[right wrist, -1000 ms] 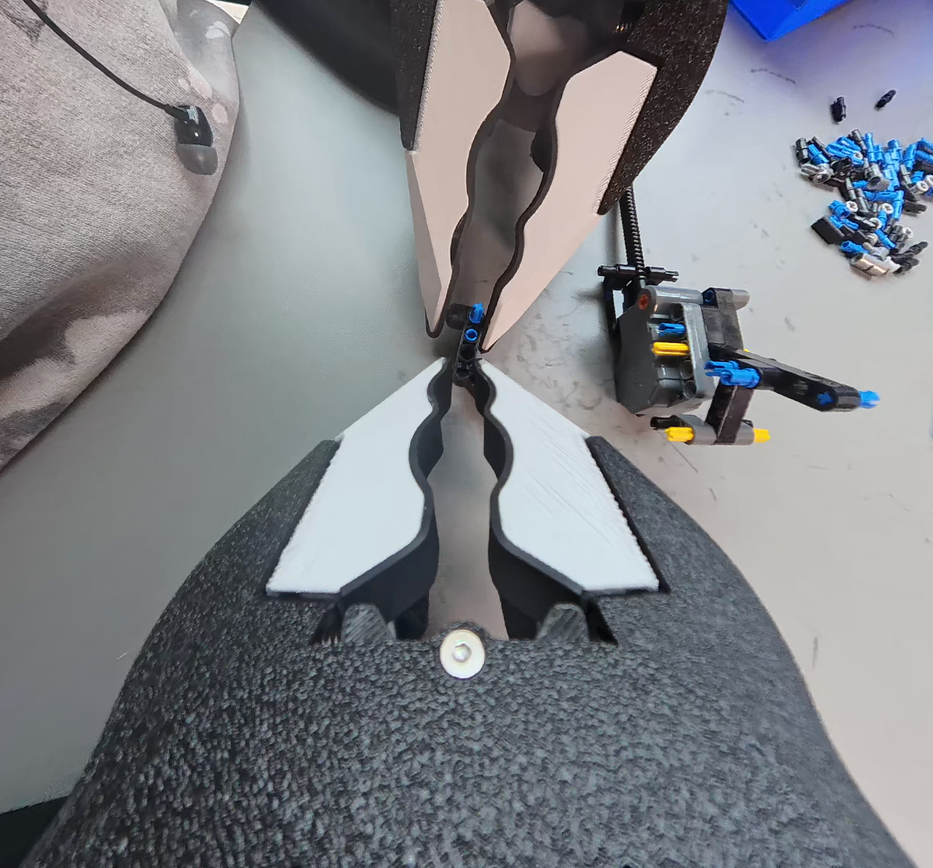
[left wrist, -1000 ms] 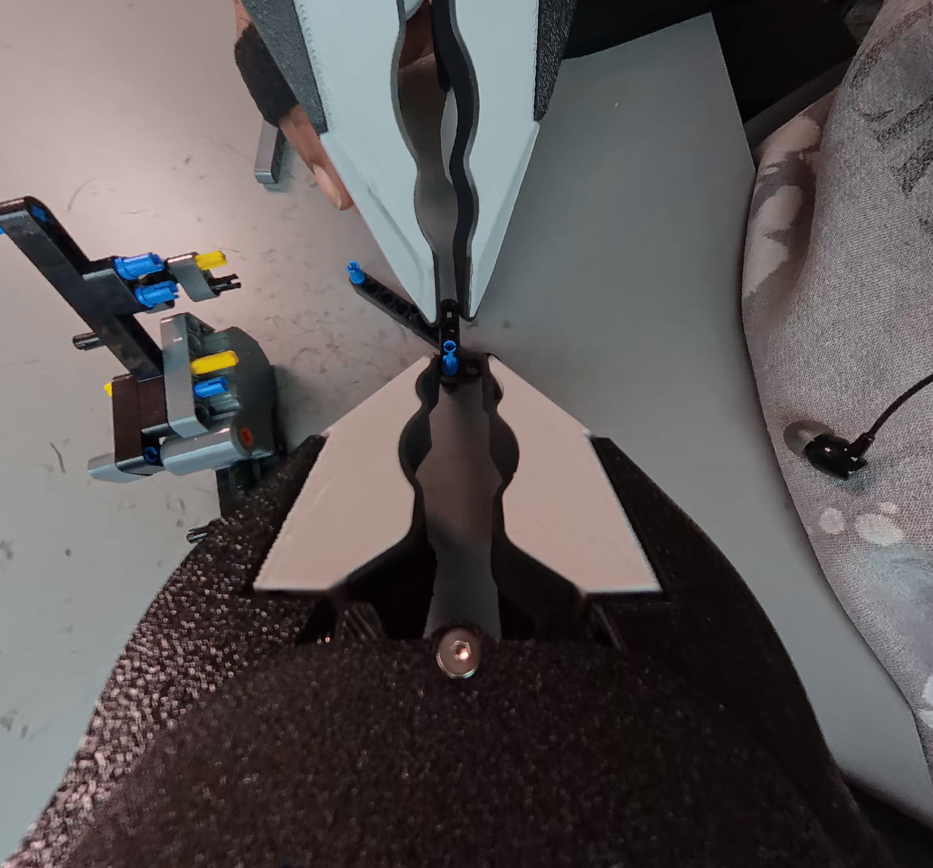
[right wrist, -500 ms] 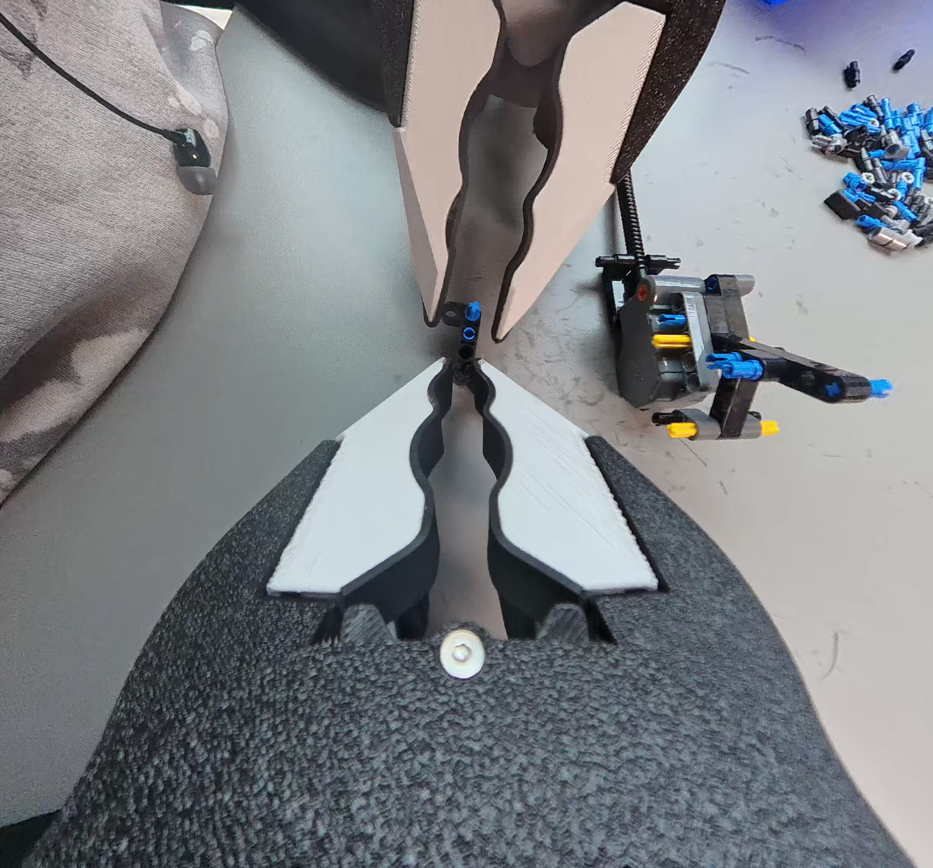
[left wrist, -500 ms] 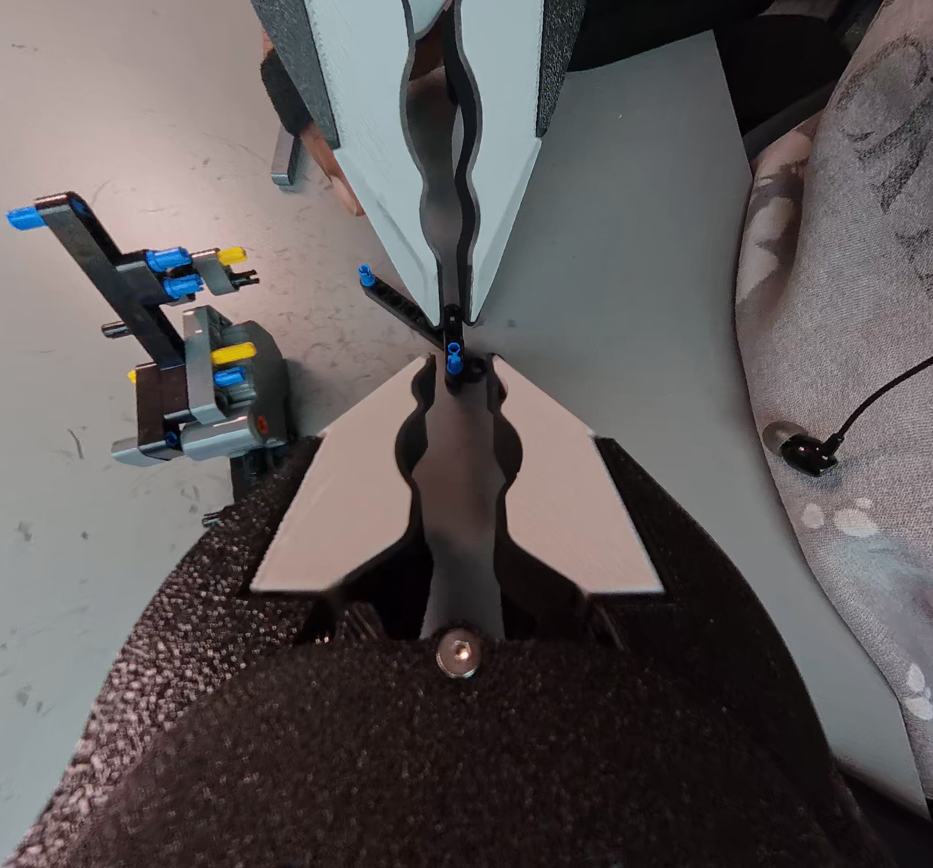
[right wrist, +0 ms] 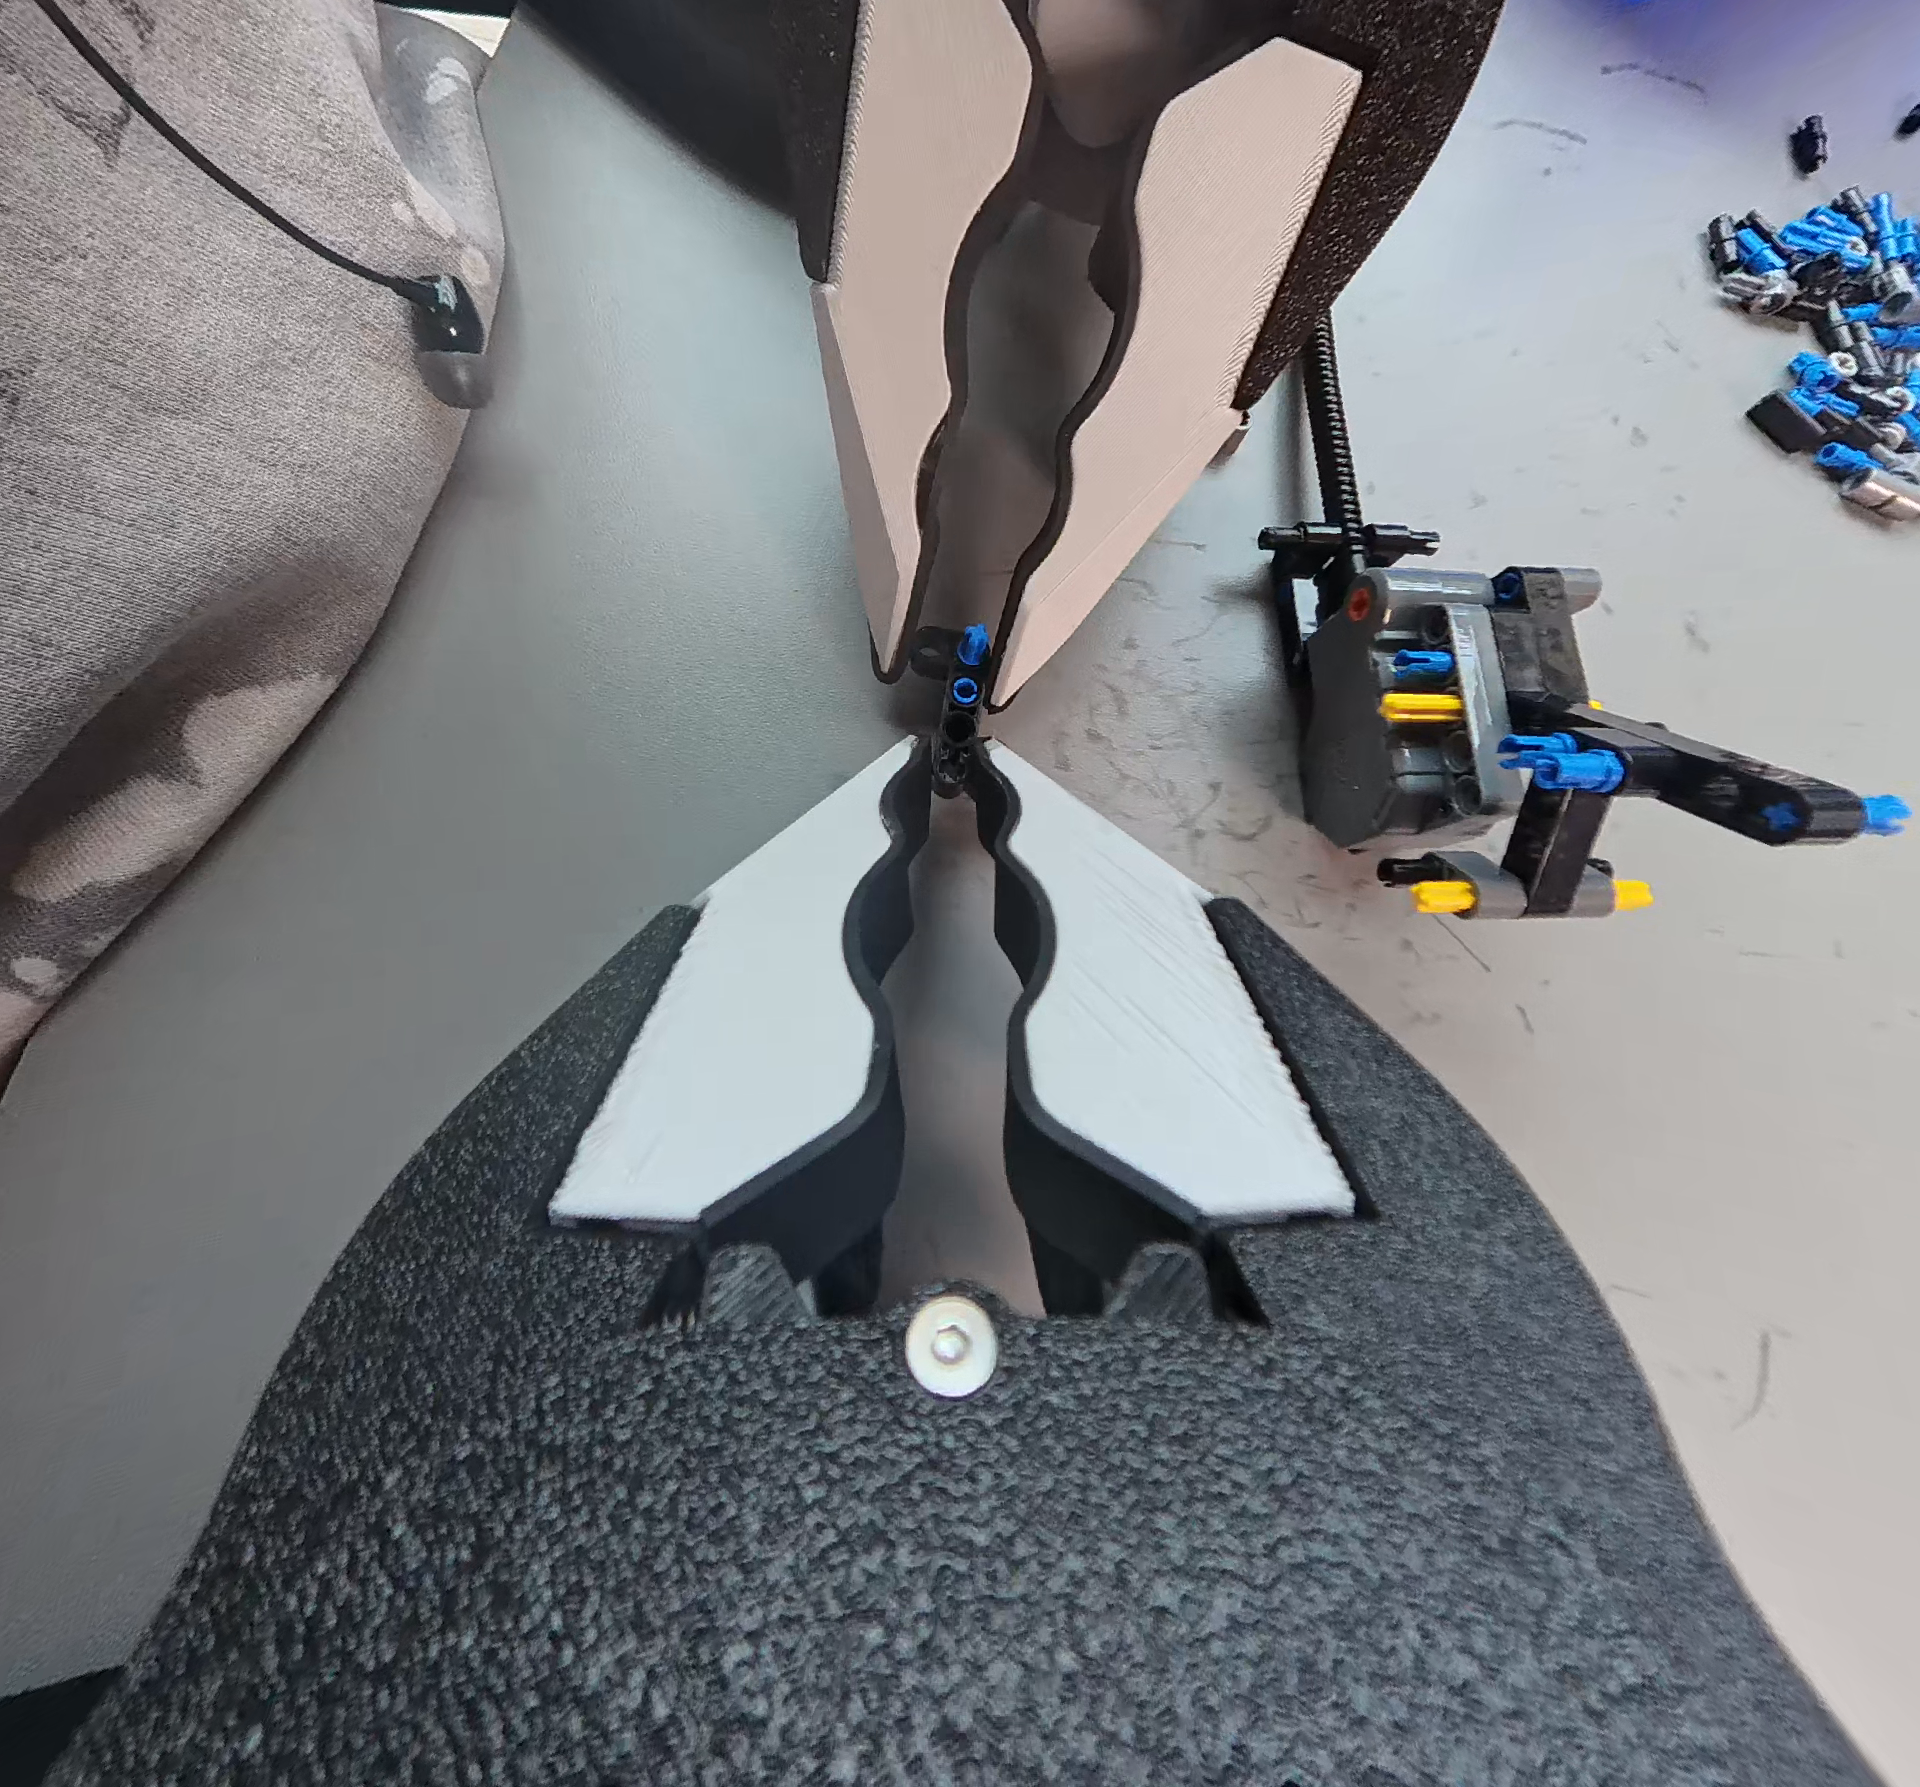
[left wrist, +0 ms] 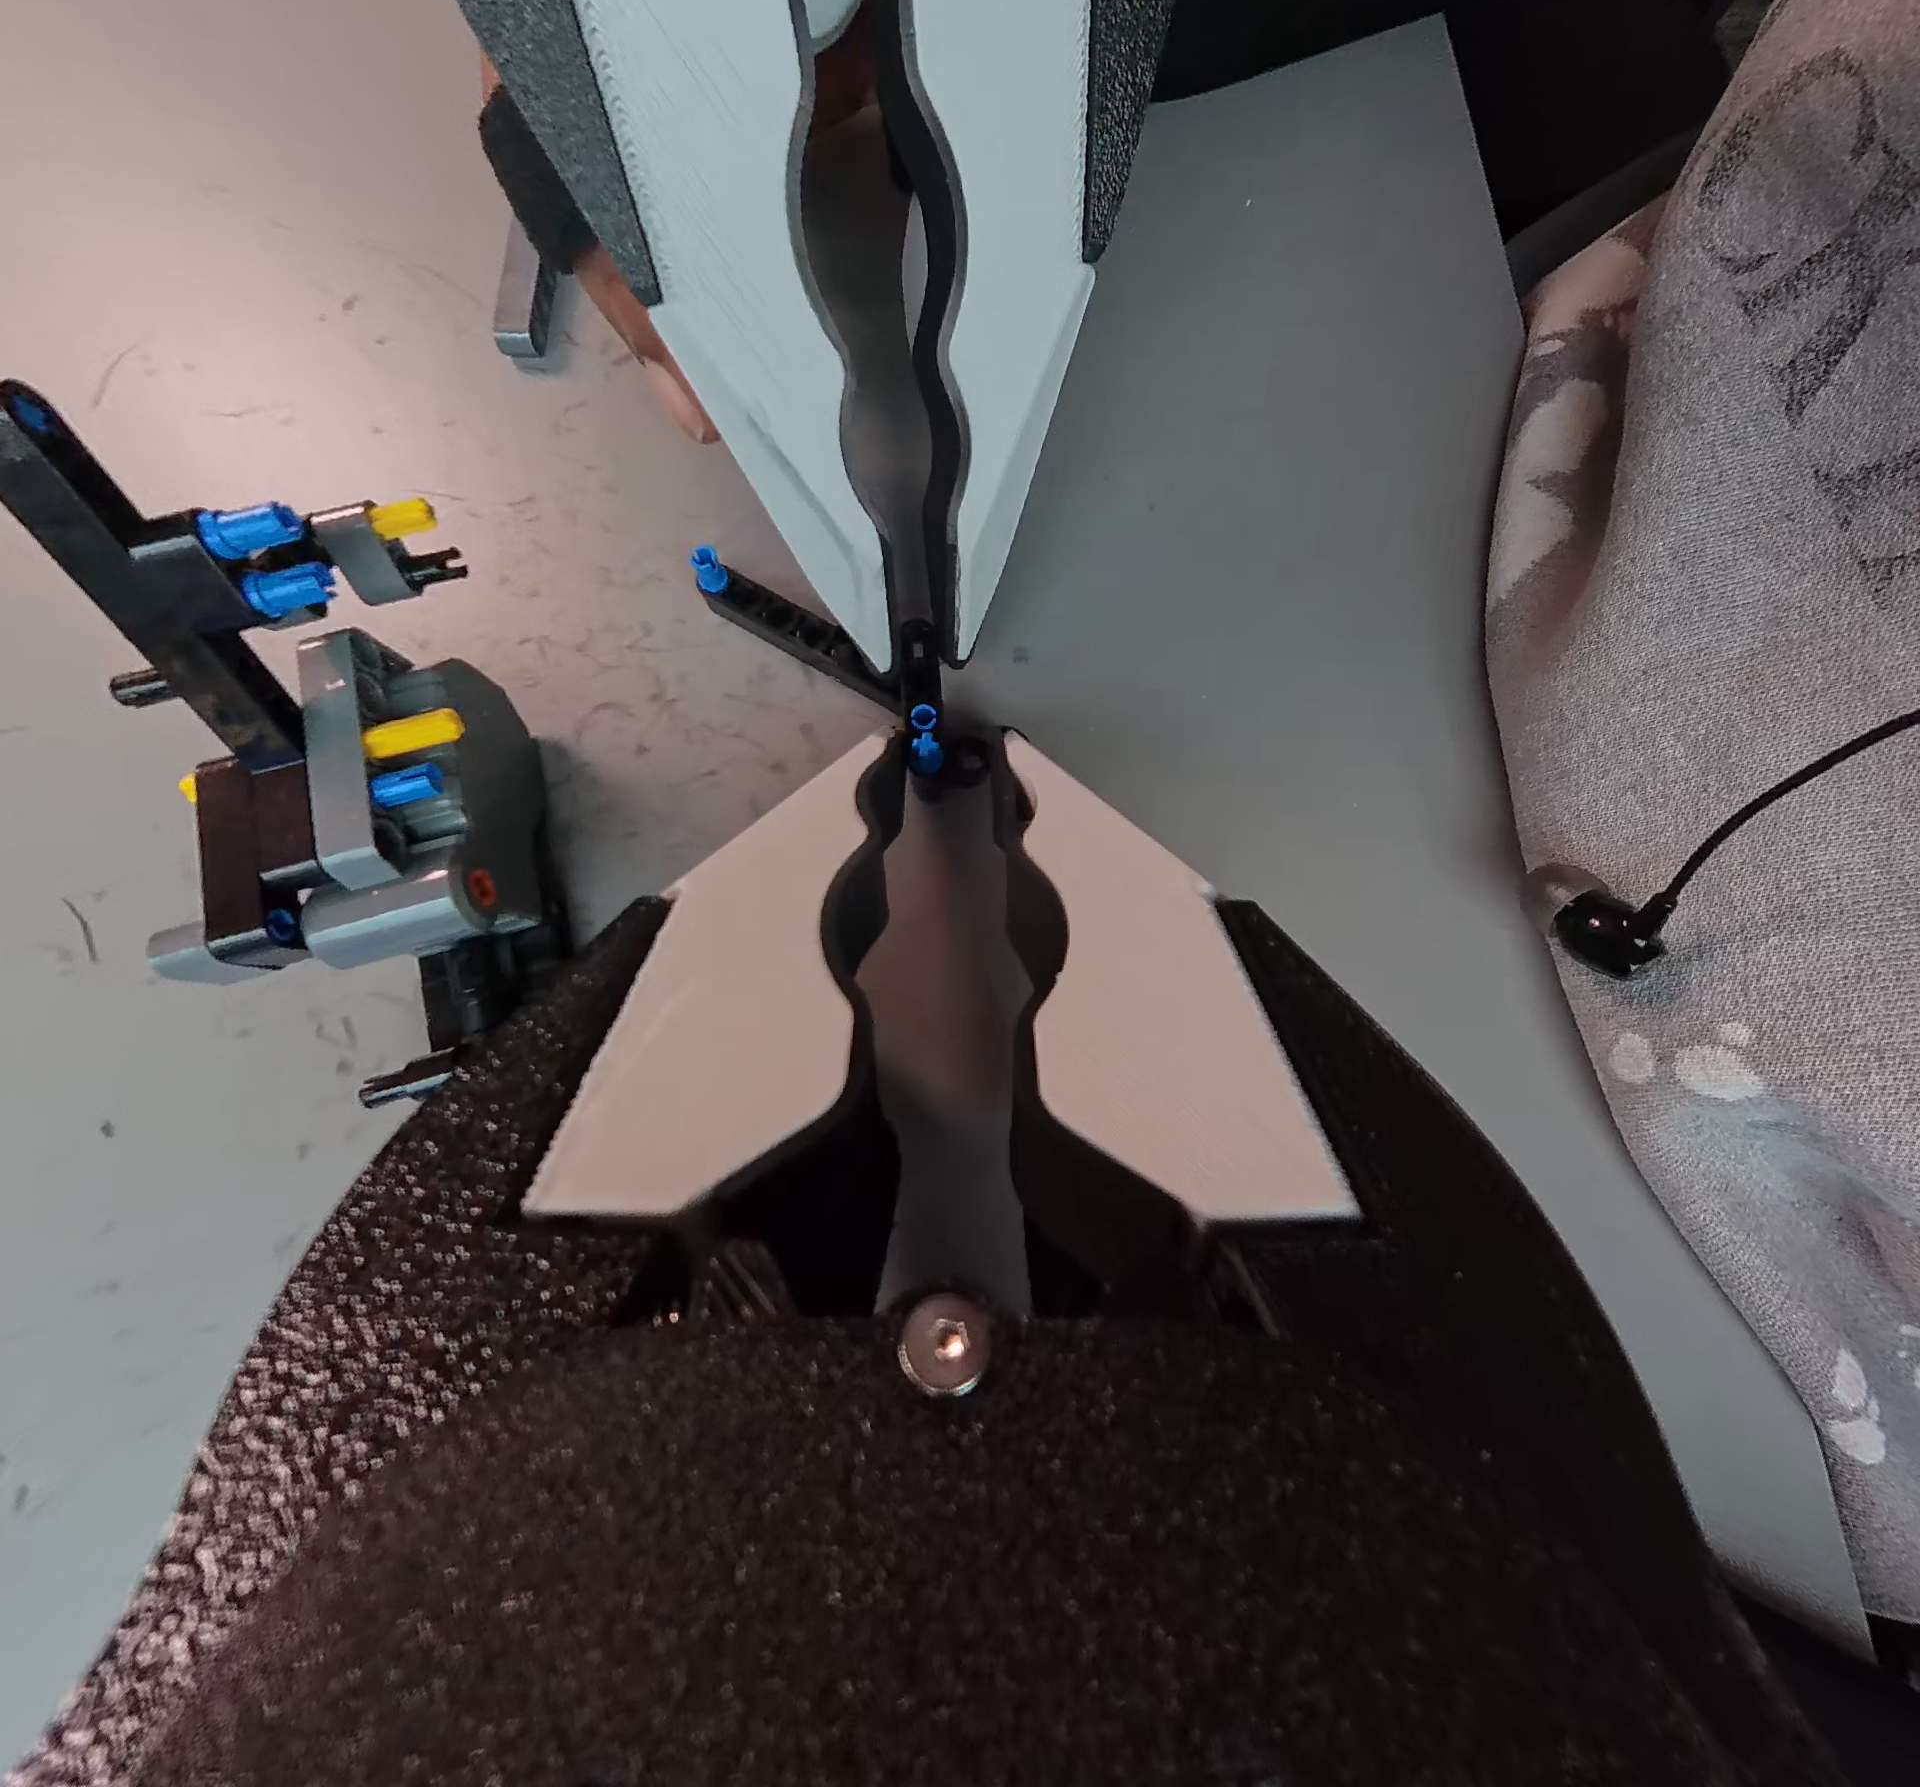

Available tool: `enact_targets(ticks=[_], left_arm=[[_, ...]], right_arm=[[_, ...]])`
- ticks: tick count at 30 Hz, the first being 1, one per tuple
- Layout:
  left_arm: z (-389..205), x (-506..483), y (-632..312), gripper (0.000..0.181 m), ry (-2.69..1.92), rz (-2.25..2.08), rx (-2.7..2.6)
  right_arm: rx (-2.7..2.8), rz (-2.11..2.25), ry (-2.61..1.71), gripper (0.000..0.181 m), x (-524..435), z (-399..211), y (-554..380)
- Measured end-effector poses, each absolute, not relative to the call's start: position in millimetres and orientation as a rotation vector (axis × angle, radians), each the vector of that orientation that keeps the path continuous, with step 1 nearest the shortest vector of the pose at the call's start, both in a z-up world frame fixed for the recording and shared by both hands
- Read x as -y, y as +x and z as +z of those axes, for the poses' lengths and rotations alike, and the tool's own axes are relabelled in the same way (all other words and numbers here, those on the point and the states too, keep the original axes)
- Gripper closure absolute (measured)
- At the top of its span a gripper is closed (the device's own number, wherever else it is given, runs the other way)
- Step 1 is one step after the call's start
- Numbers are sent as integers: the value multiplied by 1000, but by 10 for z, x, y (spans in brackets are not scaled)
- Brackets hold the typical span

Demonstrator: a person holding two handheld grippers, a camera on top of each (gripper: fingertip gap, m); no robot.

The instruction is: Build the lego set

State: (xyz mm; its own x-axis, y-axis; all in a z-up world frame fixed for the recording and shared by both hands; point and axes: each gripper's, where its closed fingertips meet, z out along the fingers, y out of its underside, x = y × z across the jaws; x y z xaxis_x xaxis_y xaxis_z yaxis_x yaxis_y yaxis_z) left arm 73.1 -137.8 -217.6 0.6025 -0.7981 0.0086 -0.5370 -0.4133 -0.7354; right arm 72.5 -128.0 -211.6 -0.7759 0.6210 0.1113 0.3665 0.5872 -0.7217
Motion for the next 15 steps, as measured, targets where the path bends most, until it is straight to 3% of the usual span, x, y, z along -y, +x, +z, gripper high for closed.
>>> enact_targets(ticks=[1, 15], left_arm=[[-2176, 1378, 732, 164, -2118, -470, -1050], [-2177, 1380, 743, 164, -2117, -474, -1049]], right_arm=[[2467, 1006, -798, 173, 1279, -2115, 726], [2453, 1041, -793, 171, 1307, -2091, 705]])
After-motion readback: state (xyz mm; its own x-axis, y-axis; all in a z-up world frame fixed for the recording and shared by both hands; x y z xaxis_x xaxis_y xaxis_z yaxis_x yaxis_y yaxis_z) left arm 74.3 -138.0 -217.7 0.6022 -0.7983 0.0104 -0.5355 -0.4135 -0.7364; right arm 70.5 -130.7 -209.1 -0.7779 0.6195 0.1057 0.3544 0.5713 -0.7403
